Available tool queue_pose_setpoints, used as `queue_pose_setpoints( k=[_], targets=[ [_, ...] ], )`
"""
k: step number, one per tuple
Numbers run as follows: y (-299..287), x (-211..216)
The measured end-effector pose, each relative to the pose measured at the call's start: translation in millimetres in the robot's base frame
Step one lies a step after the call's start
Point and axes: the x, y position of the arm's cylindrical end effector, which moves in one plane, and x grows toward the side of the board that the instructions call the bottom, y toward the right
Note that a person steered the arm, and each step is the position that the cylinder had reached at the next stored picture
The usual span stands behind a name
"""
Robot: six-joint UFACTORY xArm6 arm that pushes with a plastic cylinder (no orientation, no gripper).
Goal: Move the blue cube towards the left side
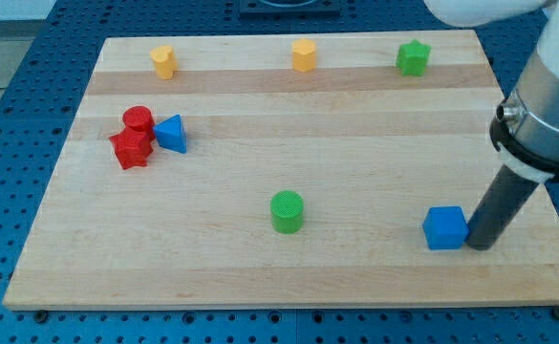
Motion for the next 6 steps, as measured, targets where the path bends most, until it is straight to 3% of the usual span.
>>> queue_pose_setpoints(
  k=[2, 3, 4, 6],
  targets=[
    [-75, -42],
    [-81, -42],
    [-58, -14],
    [-130, -33]
  ],
)
